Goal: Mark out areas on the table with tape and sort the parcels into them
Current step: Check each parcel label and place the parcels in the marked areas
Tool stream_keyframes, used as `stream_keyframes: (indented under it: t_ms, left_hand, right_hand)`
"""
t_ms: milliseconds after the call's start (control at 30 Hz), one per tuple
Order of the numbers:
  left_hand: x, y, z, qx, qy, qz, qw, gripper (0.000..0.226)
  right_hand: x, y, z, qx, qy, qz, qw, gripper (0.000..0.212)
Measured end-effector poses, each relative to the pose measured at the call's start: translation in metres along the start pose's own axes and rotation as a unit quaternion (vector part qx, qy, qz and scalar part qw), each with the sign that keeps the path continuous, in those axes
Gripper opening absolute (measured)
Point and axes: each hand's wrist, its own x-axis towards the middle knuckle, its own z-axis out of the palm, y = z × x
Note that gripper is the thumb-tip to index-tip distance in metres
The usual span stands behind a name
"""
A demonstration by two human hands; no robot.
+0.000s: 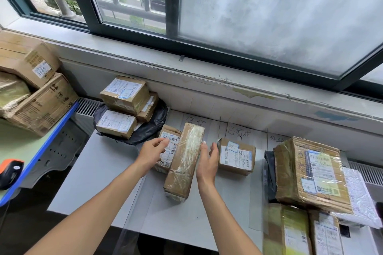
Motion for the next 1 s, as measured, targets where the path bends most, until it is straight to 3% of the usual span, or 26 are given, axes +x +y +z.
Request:
stream_keyframes:
  t_ms: [133,233,300,367,433,500,600,767,867,1000]
  left_hand:
    - [0.007,0.014,-0.021,-0.037,0.068,0.042,0.996,0.014]
    - [0.013,0.022,-0.05,-0.026,0.119,0.063,0.991,0.009]
    - [0.019,0.021,-0.074,-0.006,0.166,0.069,0.984,0.01]
    - [0.025,0.017,-0.1,0.032,0.207,0.068,0.975,0.016]
    - [0.035,0.012,-0.125,0.084,0.225,0.046,0.97,0.032]
    - [0.048,0.005,-0.151,0.136,0.224,0.018,0.965,0.05]
    - [0.066,-0.005,-0.182,0.175,0.183,-0.02,0.967,0.068]
    - [0.084,-0.019,-0.206,0.135,0.118,-0.05,0.983,0.08]
    - [0.087,-0.026,-0.21,0.084,0.104,-0.056,0.989,0.076]
    - [0.085,-0.033,-0.218,0.055,0.159,-0.05,0.985,0.059]
  right_hand:
    - [-0.008,-0.027,0.02,-0.04,0.05,-0.152,0.986,0.049]
    - [-0.019,-0.046,0.048,-0.062,0.034,-0.261,0.963,0.049]
    - [-0.024,-0.053,0.071,-0.079,-0.003,-0.288,0.954,0.048]
    - [-0.028,-0.053,0.096,-0.098,-0.084,-0.244,0.961,0.048]
    - [-0.029,-0.05,0.122,-0.114,-0.192,-0.135,0.965,0.053]
    - [-0.029,-0.046,0.148,-0.161,-0.25,-0.054,0.953,0.06]
    - [-0.03,-0.041,0.181,-0.205,-0.264,-0.014,0.942,0.065]
    - [-0.03,-0.034,0.221,-0.178,-0.266,0.051,0.946,0.07]
    - [-0.031,-0.03,0.235,-0.172,-0.259,0.055,0.949,0.062]
    - [-0.033,-0.024,0.236,-0.119,-0.214,0.066,0.967,0.042]
